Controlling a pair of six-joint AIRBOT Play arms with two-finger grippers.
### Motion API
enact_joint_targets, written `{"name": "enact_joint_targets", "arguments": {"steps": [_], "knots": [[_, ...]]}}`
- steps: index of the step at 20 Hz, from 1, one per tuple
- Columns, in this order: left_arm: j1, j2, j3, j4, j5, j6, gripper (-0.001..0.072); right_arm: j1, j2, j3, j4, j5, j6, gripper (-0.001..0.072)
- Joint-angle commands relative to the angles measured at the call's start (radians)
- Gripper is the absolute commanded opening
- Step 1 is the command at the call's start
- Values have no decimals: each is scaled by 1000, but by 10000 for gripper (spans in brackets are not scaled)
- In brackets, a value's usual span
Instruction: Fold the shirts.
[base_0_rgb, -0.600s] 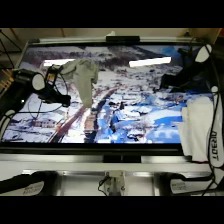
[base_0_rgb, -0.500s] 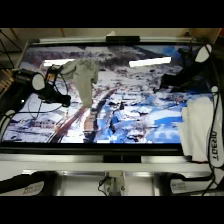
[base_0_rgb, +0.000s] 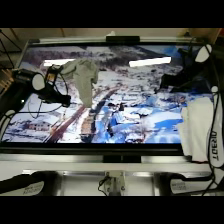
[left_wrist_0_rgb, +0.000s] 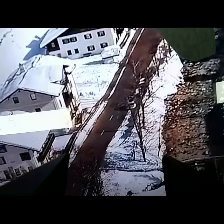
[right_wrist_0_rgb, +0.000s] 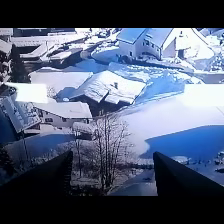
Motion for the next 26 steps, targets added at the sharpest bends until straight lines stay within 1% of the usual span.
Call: {"name": "enact_joint_targets", "arguments": {"steps": [1, 4, 6, 9, 11, 12, 13, 14, 15, 17, 19, 21, 23, 25, 26], "knots": [[0, 1, 0, 0, 0, 0, 708, 0, 0, 1, 0, 0, 0, 611], [0, 1, 0, -2, 3, -6, 708, 0, 0, 1, 0, 0, 0, 611], [0, -3, 0, -19, 65, -26, 708, 0, 0, 1, 1, 0, 0, 611], [0, -11, 0, -46, 137, -27, 708, 0, 0, 1, 2, -21, 0, 611], [0, -19, 0, -45, 148, -75, 708, 0, 0, 1, 1, -38, 0, 611], [0, -31, 0, -45, 191, -119, 707, 0, 0, 1, 0, -45, 0, 611], [0, -48, 2, -45, 246, -144, 707, 0, 0, 1, 0, -68, 0, 611], [3, -76, 8, -45, 303, -147, 708, 0, -1, 1, 0, -91, 0, 611], [12, -123, 33, -47, 331, -147, 708, 0, -1, 1, 1, -111, 0, 611], [43, -254, 126, -88, 317, -146, 710, 0, -1, 1, 10, -141, 0, 611], [79, -405, 245, -173, 307, -146, 711, 0, -1, 1, 11, -141, 0, 611], [101, -518, 341, -257, 310, -145, 710, 0, -1, 1, 11, -128, 0, 610], [103, -597, 402, -307, 311, -109, 708, 0, -1, 1, 11, -127, 0, 610], [100, -640, 420, -337, 323, -109, 701, 0, -1, 1, 11, -129, 0, 610], [100, -648, 420, -352, 332, -109, 537, 0, -1, 1, 11, -129, 0, 610]]}}
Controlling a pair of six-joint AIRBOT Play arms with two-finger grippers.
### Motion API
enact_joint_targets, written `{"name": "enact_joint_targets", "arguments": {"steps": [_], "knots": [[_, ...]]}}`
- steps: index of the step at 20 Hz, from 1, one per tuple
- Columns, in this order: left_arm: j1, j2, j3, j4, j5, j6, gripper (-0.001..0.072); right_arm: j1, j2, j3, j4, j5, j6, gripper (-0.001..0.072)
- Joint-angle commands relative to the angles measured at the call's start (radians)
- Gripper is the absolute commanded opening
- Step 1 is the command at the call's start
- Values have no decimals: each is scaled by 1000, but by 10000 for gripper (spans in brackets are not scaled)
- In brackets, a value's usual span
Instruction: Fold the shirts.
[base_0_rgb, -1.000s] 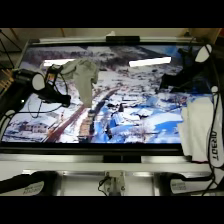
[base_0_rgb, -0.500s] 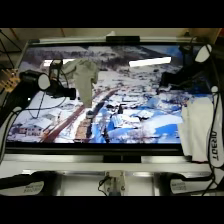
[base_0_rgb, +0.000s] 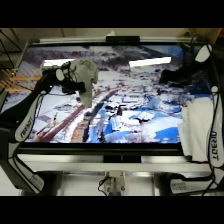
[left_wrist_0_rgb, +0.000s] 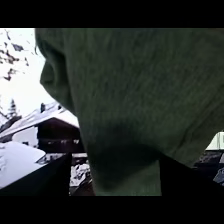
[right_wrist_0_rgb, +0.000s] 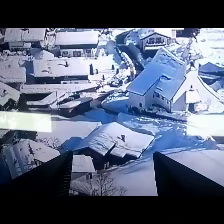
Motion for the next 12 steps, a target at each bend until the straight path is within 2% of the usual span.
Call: {"name": "enact_joint_targets", "arguments": {"steps": [1, 2, 5, 9, 12], "knots": [[8, -77, 48, -77, 27, 14, 180, 0, -1, 1, 0, 0, 0, 610], [8, -73, 54, -78, 26, 33, 35, 0, -1, 1, -2, 0, 0, 610], [-7, -3, 103, -77, 26, 103, 33, 0, 0, 1, -3, -1, -65, 609], [-58, 249, 187, -72, 27, 220, 33, 0, 61, 13, -10, 15, -71, 608], [-140, 493, 190, -69, 47, 225, 33, 0, 196, 55, -42, 9, -71, 609]]}}
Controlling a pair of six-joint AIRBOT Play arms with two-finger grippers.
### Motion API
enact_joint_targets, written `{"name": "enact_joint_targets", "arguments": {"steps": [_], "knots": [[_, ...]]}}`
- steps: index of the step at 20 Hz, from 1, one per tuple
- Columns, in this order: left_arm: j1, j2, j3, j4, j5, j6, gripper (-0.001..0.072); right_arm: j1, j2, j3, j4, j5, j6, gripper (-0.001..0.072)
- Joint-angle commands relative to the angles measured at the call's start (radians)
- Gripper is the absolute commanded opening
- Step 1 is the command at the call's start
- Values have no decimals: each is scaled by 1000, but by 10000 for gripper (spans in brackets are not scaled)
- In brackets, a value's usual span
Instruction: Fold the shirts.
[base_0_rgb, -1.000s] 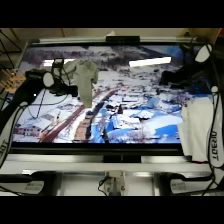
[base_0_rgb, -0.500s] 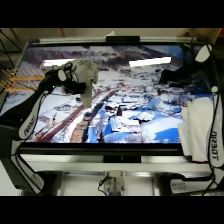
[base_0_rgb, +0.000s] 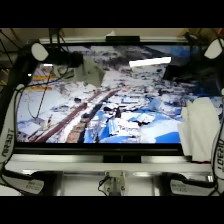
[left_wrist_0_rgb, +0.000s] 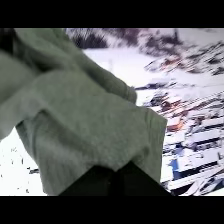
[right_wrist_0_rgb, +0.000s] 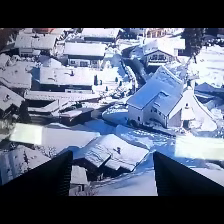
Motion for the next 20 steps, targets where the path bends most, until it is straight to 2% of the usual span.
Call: {"name": "enact_joint_targets", "arguments": {"steps": [1, 4, 6, 8, 13, 14, 15, 16, 17, 19, 20], "knots": [[-94, 265, 21, 2, 22, 39, 33, 0, 153, 36, -61, -1, -8, 609], [-231, 409, 21, 2, 21, 38, 33, 0, 343, 36, -174, 21, -8, 609], [-332, 426, 20, 1, 13, 35, 33, 0, 457, 36, -233, 49, -7, 609], [-424, 400, -9, 2, 14, 26, 33, 0, 548, 36, -268, 82, -3, 609], [-547, 240, -182, 0, 18, -83, 35, 0, 637, 35, -278, 230, 35, 609], [-558, 194, -203, -2, 17, -107, 81, 0, 634, 29, -272, 264, 41, 609], [-562, 151, -206, -5, 13, -131, 318, 0, 631, 13, -262, 284, 42, 609], [-560, 119, -205, -6, 14, -156, 657, 0, 630, -17, -254, 289, 45, 609], [-545, 107, -204, -3, 10, -155, 720, 0, 630, -58, -248, 287, 54, 609], [-469, 122, -204, 57, -68, -150, 720, 0, 630, -171, -245, 275, 67, 609], [-410, 134, -204, 116, -152, -150, 720, 0, 630, -240, -236, 262, 68, 609]]}}
